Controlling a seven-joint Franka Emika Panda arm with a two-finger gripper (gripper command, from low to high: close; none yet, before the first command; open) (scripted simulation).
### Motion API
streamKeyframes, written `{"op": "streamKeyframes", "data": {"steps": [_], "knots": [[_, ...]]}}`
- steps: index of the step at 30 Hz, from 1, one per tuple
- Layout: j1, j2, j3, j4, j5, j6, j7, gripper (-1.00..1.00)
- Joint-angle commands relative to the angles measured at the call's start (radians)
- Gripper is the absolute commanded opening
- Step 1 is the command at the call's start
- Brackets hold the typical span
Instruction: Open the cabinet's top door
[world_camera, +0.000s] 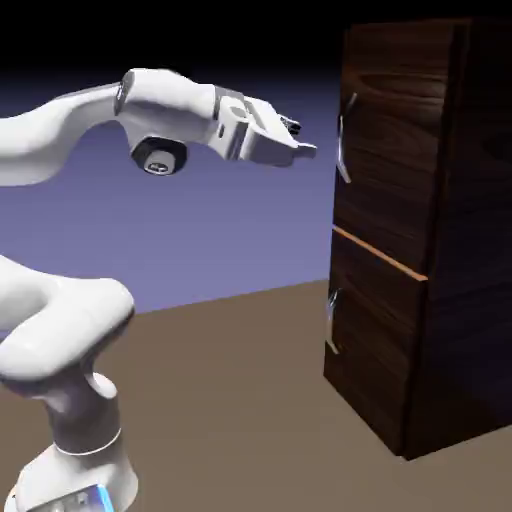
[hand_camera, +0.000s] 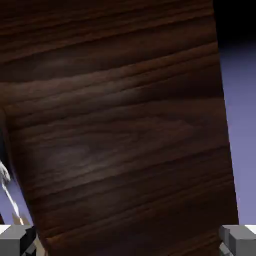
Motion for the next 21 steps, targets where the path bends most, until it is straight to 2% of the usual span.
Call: {"op": "streamKeyframes", "data": {"steps": [1, 17, 21], "knots": [[-0.025, -0.023, 0.019, 0.005, 0.044, -0.013, -0.017, 0.00], [-0.426, -0.385, 0.330, 0.090, 0.739, -0.221, -0.291, 0.00], [-0.509, -0.371, 0.363, 0.158, 0.805, -0.226, -0.311, 0.00]]}}
